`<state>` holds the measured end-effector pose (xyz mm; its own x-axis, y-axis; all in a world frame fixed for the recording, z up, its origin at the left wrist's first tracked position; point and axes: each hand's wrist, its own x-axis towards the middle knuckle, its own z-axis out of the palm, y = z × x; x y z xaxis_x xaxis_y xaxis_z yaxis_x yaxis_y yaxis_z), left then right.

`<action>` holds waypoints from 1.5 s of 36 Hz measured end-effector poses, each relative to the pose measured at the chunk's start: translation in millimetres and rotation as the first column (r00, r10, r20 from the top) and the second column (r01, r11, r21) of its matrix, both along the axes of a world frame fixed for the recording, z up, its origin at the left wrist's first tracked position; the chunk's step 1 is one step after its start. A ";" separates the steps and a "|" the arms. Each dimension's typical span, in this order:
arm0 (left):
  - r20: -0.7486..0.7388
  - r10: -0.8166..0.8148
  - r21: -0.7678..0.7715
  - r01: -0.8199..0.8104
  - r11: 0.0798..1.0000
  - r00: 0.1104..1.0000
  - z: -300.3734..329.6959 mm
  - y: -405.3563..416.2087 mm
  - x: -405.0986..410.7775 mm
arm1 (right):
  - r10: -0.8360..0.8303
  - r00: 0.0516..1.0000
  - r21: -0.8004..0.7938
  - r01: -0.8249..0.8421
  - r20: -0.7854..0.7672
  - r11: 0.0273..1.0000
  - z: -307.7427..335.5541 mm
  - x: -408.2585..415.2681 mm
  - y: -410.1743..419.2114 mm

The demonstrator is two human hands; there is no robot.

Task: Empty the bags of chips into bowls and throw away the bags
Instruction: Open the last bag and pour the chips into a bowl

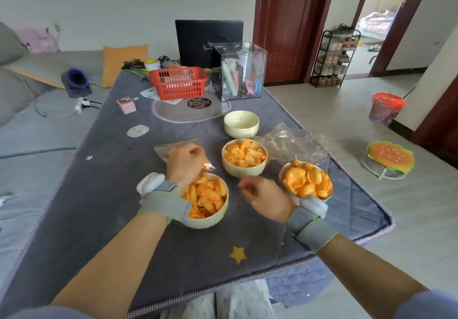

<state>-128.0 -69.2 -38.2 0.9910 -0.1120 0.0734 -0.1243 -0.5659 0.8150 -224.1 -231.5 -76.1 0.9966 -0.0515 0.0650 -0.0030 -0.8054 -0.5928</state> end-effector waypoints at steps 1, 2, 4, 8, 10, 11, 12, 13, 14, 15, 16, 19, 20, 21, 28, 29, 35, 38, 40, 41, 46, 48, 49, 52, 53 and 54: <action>-0.014 0.044 0.065 -0.043 0.997 0.999 -0.9 8.3 4.9 | 0.014 0.997 -0.069 -0.019 -0.070 0.997 -9.5 2.0 5.7; -0.035 0.082 0.100 -0.078 0.992 0.996 -1.7 13.7 10.7 | 0.018 0.993 -0.139 -0.034 -0.116 0.990 -17.0 3.4 7.7; -0.091 0.123 0.123 -0.112 0.986 0.988 -7.2 25.9 24.0 | -0.006 0.990 -0.249 -0.030 -0.142 0.968 -29.2 7.4 13.2; -0.344 0.195 0.105 -0.169 0.980 0.919 -33.1 42.8 45.2 | 0.030 0.983 -0.372 -0.097 -0.182 0.923 -44.1 8.7 18.6; -0.455 0.197 0.045 -0.198 0.979 0.869 -49.8 46.8 54.9 | 0.029 0.989 -0.431 -0.089 -0.144 0.898 -52.7 8.2 21.3; -0.484 0.190 0.013 -0.210 0.978 0.854 -55.1 47.5 58.6 | 0.011 0.989 -0.435 -0.074 -0.145 0.898 -57.8 8.8 21.5; -0.499 0.184 -0.028 -0.228 0.973 0.847 -60.0 47.3 63.2 | -0.007 0.991 -0.470 -0.058 -0.137 0.881 -63.2 8.8 21.1; -0.506 0.177 -0.074 -0.247 0.966 0.844 -61.1 45.6 65.2 | -0.031 0.990 -0.496 -0.043 -0.140 0.867 -66.6 8.5 20.9; -0.503 0.173 -0.117 -0.265 0.957 0.847 -56.8 43.3 62.0 | -0.030 0.990 -0.520 -0.047 -0.140 0.853 -71.0 8.3 21.4; -0.501 0.168 -0.144 -0.273 0.951 0.849 -53.6 39.6 61.5 | -0.023 0.990 -0.548 -0.058 -0.139 0.835 -71.1 7.5 22.2; -0.499 0.166 -0.149 -0.273 0.950 0.850 -50.8 36.2 61.1 | -0.016 0.990 -0.570 -0.068 -0.141 0.819 -67.8 6.8 23.2; -0.483 0.202 -0.136 -0.301 0.944 0.852 -53.1 31.3 67.2 | -0.025 0.992 -0.596 -0.053 -0.121 0.801 -69.1 7.2 20.9; -0.488 0.213 -0.146 -0.320 0.936 0.846 -54.4 31.2 69.7 | -0.027 0.992 -0.591 -0.052 -0.123 0.805 -68.8 6.7 20.6; -0.494 0.219 -0.162 -0.337 0.927 0.841 -55.2 31.4 71.0 | -0.031 0.993 -0.589 -0.044 -0.117 0.807 -68.1 6.4 20.7; -0.459 0.227 -0.284 -0.384 0.878 0.859 -57.4 40.5 73.1 | -0.049 0.993 -0.553 -0.016 -0.103 0.833 -64.0 6.0 22.7; -0.460 0.217 -0.307 -0.383 0.871 0.861 -57.3 43.4 72.9 | -0.042 0.992 -0.536 -0.031 -0.123 0.843 -62.4 5.7 22.9; -0.439 0.243 -0.366 -0.419 0.831 0.865 -60.8 62.3 68.2 | 0.034 0.985 -0.342 -0.090 -0.166 0.935 -51.5 6.0 19.6; -0.373 0.299 -0.441 -0.452 0.776 0.878 -50.6 70.8 64.6 | 0.057 0.983 -0.161 -0.086 -0.177 0.983 -38.1 11.8 15.5; -0.288 0.292 -0.529 -0.406 0.745 0.912 -32.1 73.0 56.5 | 0.005 0.993 0.044 0.000 -0.115 0.999 -26.5 13.1 15.0; -0.239 0.277 -0.560 -0.365 0.743 0.931 -22.3 73.1 52.6 | -0.040 0.997 0.118 0.047 -0.063 0.992 -20.0 13.1 15.7; -0.071 0.172 -0.606 -0.180 0.775 0.983 5.4 89.0 41.3 | -0.146 0.968 0.357 0.065 0.205 0.932 13.8 17.1 32.4; -0.053 0.128 -0.604 -0.134 0.785 0.990 10.0 98.9 39.4 | -0.154 0.949 0.406 0.031 0.274 0.913 27.6 26.8 41.3; -0.046 0.099 -0.599 -0.107 0.794 0.994 12.2 104.0 36.9 | -0.143 0.946 0.439 0.002 0.290 0.898 34.3 31.6 47.1; -0.047 -0.025 -0.564 -0.006 0.826 0.999 14.7 116.3 27.5 | -0.111 0.945 0.510 -0.065 0.308 0.858 57.3 40.8 63.2; -0.048 -0.075 -0.554 0.036 0.832 0.996 14.8 120.6 23.8 | -0.097 0.948 0.521 -0.080 0.304 0.850 64.9 43.9 68.6; -0.051 -0.123 -0.542 0.076 0.837 0.991 15.7 124.9 19.6 | -0.084 0.953 0.540 -0.092 0.291 0.836 71.6 46.6 73.6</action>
